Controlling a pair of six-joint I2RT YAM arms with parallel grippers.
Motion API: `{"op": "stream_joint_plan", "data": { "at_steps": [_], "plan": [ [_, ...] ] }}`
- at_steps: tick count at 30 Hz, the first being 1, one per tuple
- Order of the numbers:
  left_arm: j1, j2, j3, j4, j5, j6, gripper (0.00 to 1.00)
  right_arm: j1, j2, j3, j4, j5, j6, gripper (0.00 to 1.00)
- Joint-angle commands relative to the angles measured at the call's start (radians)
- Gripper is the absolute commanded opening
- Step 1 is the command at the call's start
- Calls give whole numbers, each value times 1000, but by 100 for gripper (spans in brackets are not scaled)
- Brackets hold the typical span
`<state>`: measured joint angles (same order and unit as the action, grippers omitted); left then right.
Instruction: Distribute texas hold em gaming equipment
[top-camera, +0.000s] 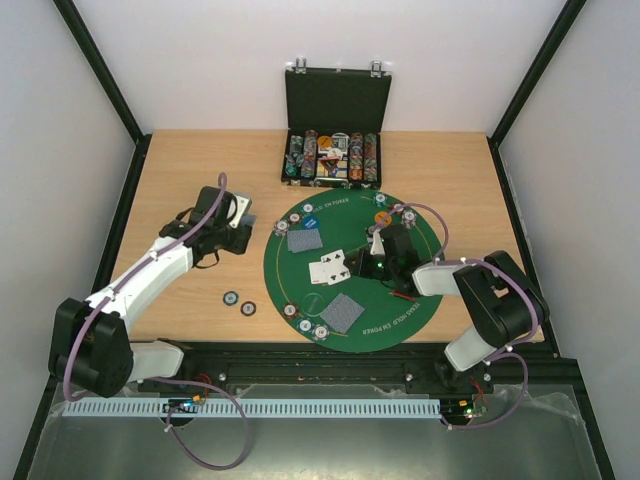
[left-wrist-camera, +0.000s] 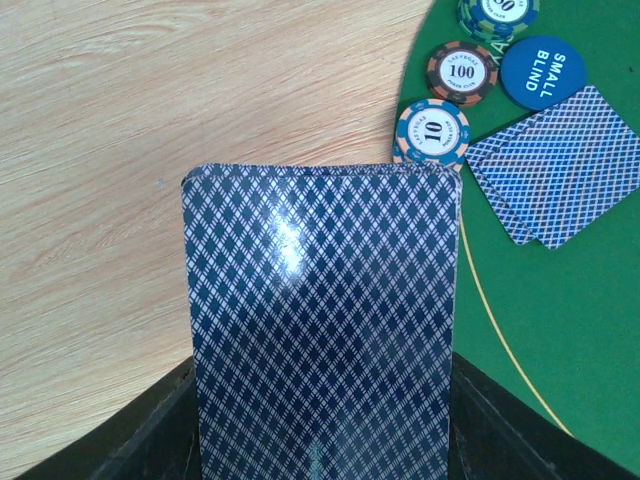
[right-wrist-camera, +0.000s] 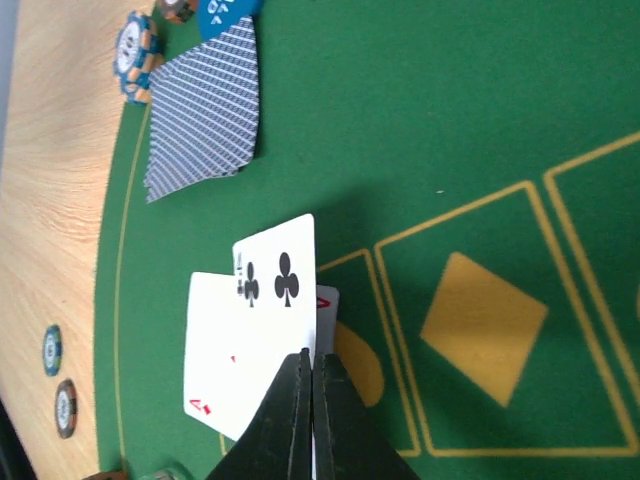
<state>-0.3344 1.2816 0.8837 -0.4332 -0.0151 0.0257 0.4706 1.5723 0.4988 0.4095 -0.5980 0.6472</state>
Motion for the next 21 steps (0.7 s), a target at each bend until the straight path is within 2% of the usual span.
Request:
{"op": "stream_joint_plan", "data": {
  "at_steps": [1, 4, 8, 15, 17, 21],
  "plan": [
    [-22, -22, 3, 8, 10, -3, 58, -5, 16, 35, -64, 61, -52, 2],
    [-57, -24, -1, 7, 13, -2, 58, -6, -4, 41, -97, 79, -68, 9],
    [-127, -38, -12, 15, 22, 2, 58, -6, -51, 43, -158, 119, -101, 28],
    [-291, -32, -24, 20, 32, 11, 58, -15, -218, 75, -339, 199, -151, 52],
    [-335, -26, -26, 20, 32, 10, 58, -15, -264, 101, -394, 182, -169, 59],
    [-398, -11, -29, 19, 26, 9, 58, -16, -268, 157, -477, 62, -192, 65]
  ]
}}
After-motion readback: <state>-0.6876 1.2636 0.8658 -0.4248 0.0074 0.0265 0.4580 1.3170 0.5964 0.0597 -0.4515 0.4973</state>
